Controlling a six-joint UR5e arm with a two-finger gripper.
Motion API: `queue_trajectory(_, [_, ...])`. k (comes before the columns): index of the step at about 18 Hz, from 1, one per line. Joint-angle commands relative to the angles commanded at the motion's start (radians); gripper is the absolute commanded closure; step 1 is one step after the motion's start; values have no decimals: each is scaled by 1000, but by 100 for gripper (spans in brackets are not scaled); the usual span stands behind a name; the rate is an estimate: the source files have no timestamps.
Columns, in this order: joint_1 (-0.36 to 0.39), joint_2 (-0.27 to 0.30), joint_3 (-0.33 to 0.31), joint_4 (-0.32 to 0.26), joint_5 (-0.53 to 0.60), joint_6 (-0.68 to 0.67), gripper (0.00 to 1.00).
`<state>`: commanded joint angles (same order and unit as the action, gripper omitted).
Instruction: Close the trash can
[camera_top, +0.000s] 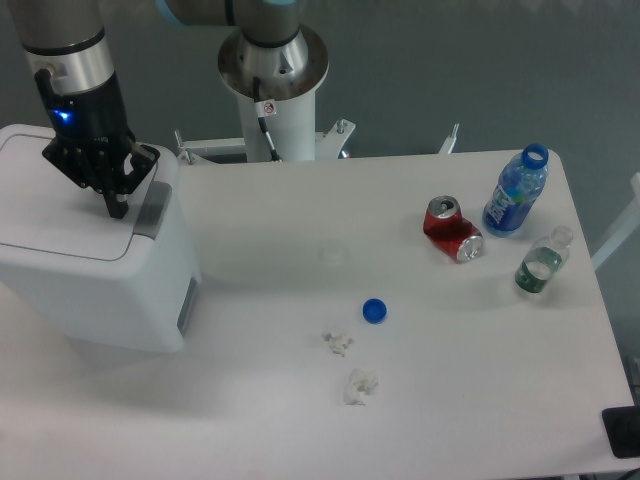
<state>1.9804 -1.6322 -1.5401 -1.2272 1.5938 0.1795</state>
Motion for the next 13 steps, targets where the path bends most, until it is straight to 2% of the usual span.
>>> queue_trajectory(13, [15, 49, 14, 0, -18, -2, 93])
